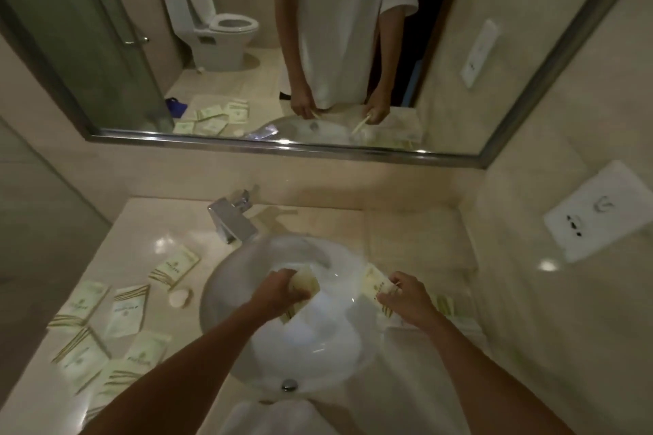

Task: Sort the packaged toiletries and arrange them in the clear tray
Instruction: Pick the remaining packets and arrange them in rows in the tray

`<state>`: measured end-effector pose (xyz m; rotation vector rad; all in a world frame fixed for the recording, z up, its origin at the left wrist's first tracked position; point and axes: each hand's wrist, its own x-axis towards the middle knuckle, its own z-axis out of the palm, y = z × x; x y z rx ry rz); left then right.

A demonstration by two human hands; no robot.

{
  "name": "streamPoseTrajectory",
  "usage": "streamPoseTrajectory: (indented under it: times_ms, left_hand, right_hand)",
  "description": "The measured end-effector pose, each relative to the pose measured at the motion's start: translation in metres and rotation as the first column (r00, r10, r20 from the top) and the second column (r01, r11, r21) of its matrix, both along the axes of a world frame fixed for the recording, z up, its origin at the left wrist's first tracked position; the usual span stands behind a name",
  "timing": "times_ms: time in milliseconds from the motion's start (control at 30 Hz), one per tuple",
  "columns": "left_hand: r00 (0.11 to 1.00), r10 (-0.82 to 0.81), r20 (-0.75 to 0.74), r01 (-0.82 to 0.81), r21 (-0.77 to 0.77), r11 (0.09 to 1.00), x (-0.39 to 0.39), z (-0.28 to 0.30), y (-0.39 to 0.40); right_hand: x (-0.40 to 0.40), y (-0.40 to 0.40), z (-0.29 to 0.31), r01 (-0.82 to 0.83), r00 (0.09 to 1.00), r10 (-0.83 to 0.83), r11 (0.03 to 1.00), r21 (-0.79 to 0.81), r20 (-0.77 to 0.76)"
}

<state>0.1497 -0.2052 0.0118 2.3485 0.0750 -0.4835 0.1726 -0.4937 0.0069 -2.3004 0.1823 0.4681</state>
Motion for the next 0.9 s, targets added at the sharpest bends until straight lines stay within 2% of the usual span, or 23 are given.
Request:
streamPoseTrajectory:
  times_ms: [100, 200, 333, 400, 500, 567, 667, 800, 900]
  left_hand:
    - [0.999, -0.034, -0.034, 0.036, 0.036, 0.999, 0.009, 0.004, -0.024]
    - [0.996, -0.043, -0.073, 0.045, 0.031, 0.999, 0.019, 0.006, -0.044]
    - [0.997, -0.05, -0.064, 0.055, 0.078, 0.995, 0.032, 0.009, -0.062]
    - [0.998, 0.0, -0.068, 0.003, 0.045, 0.999, 0.039, 0.008, -0.067]
    - [0.996, 0.073, -0.053, -0.073, -0.011, 0.997, 0.051, 0.005, -0.071]
    - [0.994, 0.089, -0.06, -0.092, -0.046, 0.995, 0.057, 0.002, -0.072]
    - [0.99, 0.113, -0.081, -0.12, -0.088, 0.989, 0.064, -0.003, -0.075]
    - [0.951, 0.227, -0.209, -0.273, -0.231, 0.934, 0.063, -0.006, -0.081]
    - [0.939, 0.228, -0.257, -0.293, -0.255, 0.921, 0.063, -0.012, -0.082]
  right_hand:
    - [0.006, -0.031, -0.004, 0.123, 0.992, -0.122, 0.988, 0.09, -0.012]
    - [0.012, -0.052, -0.008, 0.268, 0.962, -0.251, 0.946, 0.185, -0.109]
    - [0.021, -0.065, -0.018, 0.416, 0.905, -0.383, 0.886, 0.202, -0.185]
    - [0.028, -0.066, -0.025, 0.479, 0.874, -0.443, 0.856, 0.196, -0.201]
    - [0.038, -0.066, -0.034, 0.574, 0.817, -0.518, 0.773, 0.271, -0.253]
    - [0.044, -0.065, -0.04, 0.595, 0.802, -0.532, 0.749, 0.291, -0.272]
    - [0.05, -0.067, -0.049, 0.531, 0.84, -0.473, 0.818, 0.222, -0.265]
    - [0.051, -0.064, -0.062, 0.482, 0.861, -0.438, 0.865, 0.141, -0.258]
    - [0.048, -0.054, -0.06, 0.51, 0.846, -0.466, 0.849, 0.136, -0.259]
